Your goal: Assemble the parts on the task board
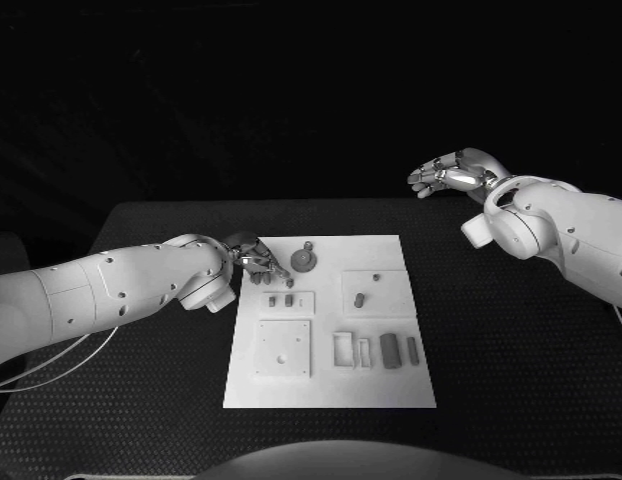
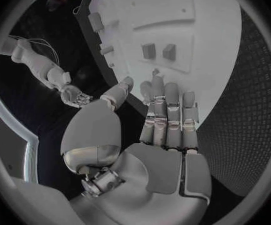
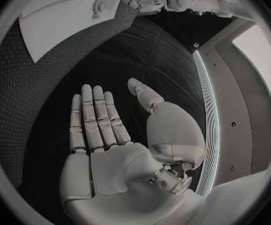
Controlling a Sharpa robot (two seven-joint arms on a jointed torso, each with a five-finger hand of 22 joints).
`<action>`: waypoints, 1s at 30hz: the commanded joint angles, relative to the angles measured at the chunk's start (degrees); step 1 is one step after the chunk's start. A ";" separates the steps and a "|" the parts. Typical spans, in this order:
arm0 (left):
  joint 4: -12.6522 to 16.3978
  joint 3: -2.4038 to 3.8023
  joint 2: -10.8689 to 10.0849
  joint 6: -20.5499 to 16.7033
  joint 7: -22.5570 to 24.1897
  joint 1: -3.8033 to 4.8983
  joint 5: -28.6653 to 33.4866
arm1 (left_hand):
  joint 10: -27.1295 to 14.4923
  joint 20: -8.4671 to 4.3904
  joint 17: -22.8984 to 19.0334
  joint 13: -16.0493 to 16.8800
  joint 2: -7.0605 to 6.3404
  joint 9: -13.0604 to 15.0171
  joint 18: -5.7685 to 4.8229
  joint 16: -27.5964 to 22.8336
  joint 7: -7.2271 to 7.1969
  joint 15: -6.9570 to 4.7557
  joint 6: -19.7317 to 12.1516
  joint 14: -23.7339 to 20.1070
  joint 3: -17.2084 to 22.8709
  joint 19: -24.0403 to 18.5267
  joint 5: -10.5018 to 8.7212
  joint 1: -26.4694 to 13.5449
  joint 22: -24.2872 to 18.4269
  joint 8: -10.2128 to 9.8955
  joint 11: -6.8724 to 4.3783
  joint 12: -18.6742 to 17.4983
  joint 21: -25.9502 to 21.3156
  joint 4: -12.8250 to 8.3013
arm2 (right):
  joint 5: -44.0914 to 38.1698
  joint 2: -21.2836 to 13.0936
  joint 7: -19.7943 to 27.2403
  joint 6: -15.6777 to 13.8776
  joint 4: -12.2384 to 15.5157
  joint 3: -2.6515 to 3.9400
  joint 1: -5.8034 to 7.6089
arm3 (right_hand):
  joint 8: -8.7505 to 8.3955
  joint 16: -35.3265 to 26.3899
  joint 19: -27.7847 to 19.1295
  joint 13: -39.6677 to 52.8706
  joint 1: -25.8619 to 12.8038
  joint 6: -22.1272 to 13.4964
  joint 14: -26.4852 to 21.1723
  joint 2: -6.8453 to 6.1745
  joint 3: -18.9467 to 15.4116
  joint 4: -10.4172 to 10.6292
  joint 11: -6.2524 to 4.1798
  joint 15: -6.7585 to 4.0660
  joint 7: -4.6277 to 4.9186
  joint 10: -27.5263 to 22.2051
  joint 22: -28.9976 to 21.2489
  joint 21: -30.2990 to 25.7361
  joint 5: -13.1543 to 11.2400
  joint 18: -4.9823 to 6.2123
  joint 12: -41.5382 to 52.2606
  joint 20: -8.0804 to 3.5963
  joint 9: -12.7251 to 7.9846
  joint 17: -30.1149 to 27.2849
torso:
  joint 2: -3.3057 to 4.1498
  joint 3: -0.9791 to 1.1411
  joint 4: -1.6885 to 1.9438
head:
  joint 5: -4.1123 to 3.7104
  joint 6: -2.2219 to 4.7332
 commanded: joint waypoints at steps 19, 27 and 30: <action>-0.06 -0.17 0.29 -7.98 12.88 0.00 -21.65 | -5.15 -2.75 -0.62 -2.90 1.34 -1.63 -0.88 -0.36 -0.67 1.07 2.48 -0.98 1.13 -1.04 1.40 13.49 0.53 1.55 2.63 -6.09 -0.98 -5.46 | -0.91 0.02 0.73 0.25 -0.09 0.01 -0.10 | 0.45 -0.29 -0.35 0.01 1.22 -0.15 -0.02 0.03 0.40 -0.19 -0.01 0.33 -0.02 0.07 0.29 -0.46 -0.65 -0.05 -0.35 0.09 -0.17 -0.10 | -0.04 0.01 0.12 | 0.17 0.82; -0.97 -0.16 0.28 -9.87 12.64 -0.01 -19.51 | -4.60 -2.78 -0.67 -4.84 1.63 -2.44 -0.88 -0.12 -0.26 0.98 2.76 -0.55 1.06 -0.54 1.35 13.44 0.67 1.26 3.35 -9.84 -1.09 -5.10 | -14.53 0.67 1.42 -1.39 1.22 -0.05 -0.52 | 0.99 -0.41 -0.22 0.02 5.51 0.43 0.13 -0.23 2.05 -0.22 -0.22 0.32 -0.47 0.48 0.61 -0.63 -2.76 -0.01 -0.33 0.10 -0.29 -0.09 | -0.03 -0.02 -0.05 | 0.39 1.35; -1.38 -0.03 0.16 -10.18 13.00 -0.01 -15.65 | -4.32 -2.82 -0.67 -4.99 1.66 -2.57 -0.88 -0.08 -0.13 0.94 2.66 -0.47 1.00 -0.40 1.32 13.26 0.68 1.16 3.34 -10.20 -1.09 -5.10 | -21.27 1.78 1.56 -1.85 1.13 -0.23 -0.61 | 1.49 -0.35 0.07 0.05 7.70 1.23 0.40 -0.57 3.20 -0.32 -0.33 0.24 -1.10 0.89 0.76 -0.66 -3.97 0.06 -0.26 0.13 -0.29 -0.03 | -0.02 -0.05 -0.01 | 0.45 1.51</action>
